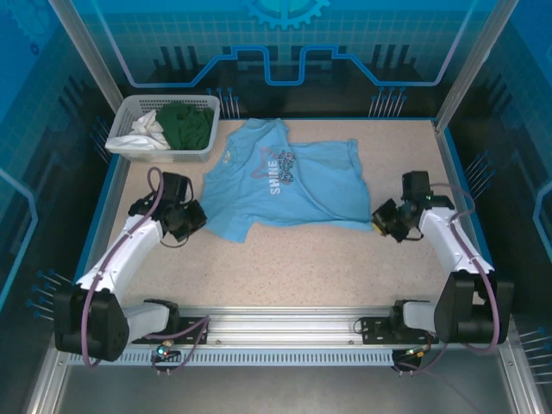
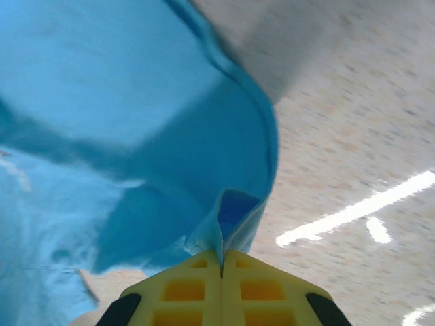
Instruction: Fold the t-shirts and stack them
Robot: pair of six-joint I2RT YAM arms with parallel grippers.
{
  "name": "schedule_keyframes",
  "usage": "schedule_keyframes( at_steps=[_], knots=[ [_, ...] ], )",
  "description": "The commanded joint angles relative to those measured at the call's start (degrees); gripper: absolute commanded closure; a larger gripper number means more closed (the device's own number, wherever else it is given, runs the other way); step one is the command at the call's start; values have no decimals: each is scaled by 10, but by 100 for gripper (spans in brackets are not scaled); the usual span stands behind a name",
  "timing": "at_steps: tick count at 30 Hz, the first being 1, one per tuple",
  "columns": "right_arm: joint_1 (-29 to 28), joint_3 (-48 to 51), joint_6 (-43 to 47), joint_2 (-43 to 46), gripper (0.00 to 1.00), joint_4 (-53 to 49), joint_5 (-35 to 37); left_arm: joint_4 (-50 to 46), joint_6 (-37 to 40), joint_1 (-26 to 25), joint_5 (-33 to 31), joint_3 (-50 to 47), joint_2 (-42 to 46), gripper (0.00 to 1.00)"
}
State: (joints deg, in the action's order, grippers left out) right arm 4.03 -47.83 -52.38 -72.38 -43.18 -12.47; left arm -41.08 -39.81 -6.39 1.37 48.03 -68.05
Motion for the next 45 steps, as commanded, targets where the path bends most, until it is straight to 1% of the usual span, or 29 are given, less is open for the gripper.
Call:
schedule_keyframes(
  at_steps=[1, 3, 6, 9, 11, 13, 14, 15, 16, 17, 18, 19, 20, 21, 22, 23, 24, 26, 27, 30, 31, 33, 35, 37, 40, 42, 43, 44, 45],
  knots=[
    [33, 50, 18, 20, 100, -11, -6, -13, -43, -2, 11, -40, 11, 100],
    [43, 45, 18, 28, 100, -11, -2, 10, -54, -2, 20, -36, -2, 100],
    [52, 14, 9, 21, 100, -12, 30, 40, -62, -9, 22, 2, -48, 100],
    [69, -22, -28, -23, 100, 18, 29, 64, -59, -20, 33, 89, -139, 100],
    [79, -71, -60, -83, 100, 33, 20, 53, -52, -25, 54, 200, -230, 100],
    [84, -154, -76, -171, 100, 40, 0, 2, -40, -32, 82, 379, -354, 100],
    [87, -226, -79, -225, 100, 24, -12, -30, -35, -35, 101, 479, -411, 100],
    [88, -310, -81, -279, 100, 5, -29, -73, -27, -36, 128, 610, -481, 100],
    [88, -398, -81, -327, 100, -14, -47, -138, -24, -36, 146, 780, -559, 100],
    [87, -494, -82, -360, 100, -32, -59, -203, -28, -36, 151, 979, -639, 100],
    [85, -565, -83, -374, 100, -38, -55, -233, -38, -36, 155, 1147, -703, 100],
    [82, -640, -80, -379, 100, -41, -40, -225, -62, -33, 157, 1312, -760, 100],
    [79, -701, -74, -376, 100, -47, -17, -140, -97, -26, 180, 1272, -736, 100],
    [81, -742, -67, -368, 100, -44, -10, -52, -117, -21, 188, 1173, -674, 100],
    [85, -776, -59, -355, 100, -32, -14, 26, -111, -21, 175, 1046, -576, 100],
    [89, -790, -44, -336, 100, -21, -22, 95, -82, -26, 148, 948, -494, 100],
    [91, -792, -29, -315, 100, -18, -25, 127, -52, -33, 129, 889, -440, 100],
    [93, -751, 22, -250, 100, -2, -27, 150, 9, -43, 113, 783, -338, 100],
    [93, -703, 47, -207, 100, 13, -24, 166, 35, -46, 114, 717, -285, 100],
    [96, -496, 101, -62, 100, 74, -21, 212, 81, -47, 112, 503, -125, 100],
    [93, -430, 122, -18, 100, 70, -14, 215, 89, -47, 110, 425, -74, 100],
    [67, -315, 154, 44, 100, 35, 46, 201, 95, -48, 125, 293, 9, 100],
    [56, -208, 151, 91, 100, 8, 69, 159, 87, -54, 159, 188, 65, 100],
    [52, -115, 137, 128, 100, -33, 92, 123, 80, -80, 181, 88, 113, 99],
    [53, -16, 104, 165, 100, -98, 128, 39, 100, -136, 163, 10, 152, 92],
    [52, 25, 88, 186, 100, -137, 145, -39, 121, -172, 131, -11, 160, 91],
    [56, 39, 79, 200, 100, -158, 150, -68, 111, -199, 106, -18, 167, 91],
    [59, 48, 74, 214, 100, -176, 154, -81, 108, -226, 84, -11, 175, 87],
    [59, 52, 65, 234, 100, -197, 171, -86, 103, -248, 68, -2, 181, 80]
  ],
)
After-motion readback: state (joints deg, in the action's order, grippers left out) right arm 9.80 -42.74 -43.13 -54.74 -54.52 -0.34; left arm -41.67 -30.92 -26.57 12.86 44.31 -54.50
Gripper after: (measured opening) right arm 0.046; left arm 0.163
